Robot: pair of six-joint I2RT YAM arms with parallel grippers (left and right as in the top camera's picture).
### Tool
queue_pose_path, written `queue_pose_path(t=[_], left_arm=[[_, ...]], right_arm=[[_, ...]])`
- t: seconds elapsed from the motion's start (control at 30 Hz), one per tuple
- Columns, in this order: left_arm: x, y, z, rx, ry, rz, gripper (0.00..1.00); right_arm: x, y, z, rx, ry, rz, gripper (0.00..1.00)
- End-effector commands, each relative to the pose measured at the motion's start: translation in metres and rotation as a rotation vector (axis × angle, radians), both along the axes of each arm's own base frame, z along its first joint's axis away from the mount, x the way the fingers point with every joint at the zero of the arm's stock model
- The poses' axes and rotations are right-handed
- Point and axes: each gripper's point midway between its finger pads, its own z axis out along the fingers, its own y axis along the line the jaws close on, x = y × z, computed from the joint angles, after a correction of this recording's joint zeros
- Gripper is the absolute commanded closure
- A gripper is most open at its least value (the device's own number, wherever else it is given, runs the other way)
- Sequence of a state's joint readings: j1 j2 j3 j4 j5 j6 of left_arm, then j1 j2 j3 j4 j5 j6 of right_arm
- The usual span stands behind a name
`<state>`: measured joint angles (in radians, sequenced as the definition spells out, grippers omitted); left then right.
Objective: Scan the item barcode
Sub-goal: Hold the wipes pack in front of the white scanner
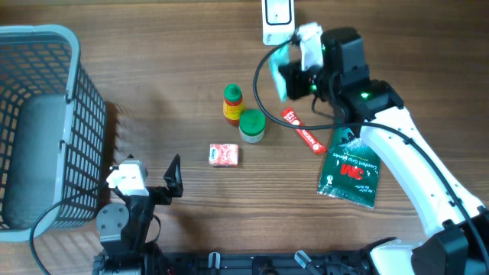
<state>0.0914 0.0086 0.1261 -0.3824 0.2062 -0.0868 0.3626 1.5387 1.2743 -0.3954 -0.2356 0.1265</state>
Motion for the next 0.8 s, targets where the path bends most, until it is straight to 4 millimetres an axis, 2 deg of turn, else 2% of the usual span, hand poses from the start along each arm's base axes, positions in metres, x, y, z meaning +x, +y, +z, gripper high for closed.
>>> queue_pose_path(t=[0.0,0.07,0.17,0.3,0.4,0.57,0.67,0.77], left_arm=[[0.000,0.001,-0.005,0.022,0.007,0.003,0.00],[0.000,0.001,-0.005,0.022,0.007,0.003,0.00],[0.000,0.001,-0.005,0.022,0.007,0.003,0.00],[0.000,0.001,-0.005,0.022,0.007,0.003,0.00],[0.000,0.001,-0.005,0.022,0.007,0.003,0.00],[0.000,0.001,-0.005,0.022,0.007,0.003,0.00],[0.000,0.001,-0.005,0.022,0.007,0.003,0.00],[0.000,0.001,-0.005,0.022,0.007,0.003,0.00]], right_arm=[[0.042,-0.017,-0.015,-0.076,-0.070,-0.145,0.96],[0.062,-0.014,-0.033,-0.087,-0.084,-0.165,0.96],[0.092,-0.010,-0.047,-0.105,-0.103,-0.195,0.96],[0.134,0.003,-0.048,-0.142,-0.155,-0.179,0.96],[0.175,0.003,-0.048,-0.203,-0.218,-0.221,0.96],[0.231,0.006,-0.062,-0.238,-0.300,-0.289,0.96],[0.248,0.005,-0.072,-0.234,-0.315,-0.310,0.96],[0.253,0.006,-0.074,-0.230,-0.324,-0.310,0.96]])
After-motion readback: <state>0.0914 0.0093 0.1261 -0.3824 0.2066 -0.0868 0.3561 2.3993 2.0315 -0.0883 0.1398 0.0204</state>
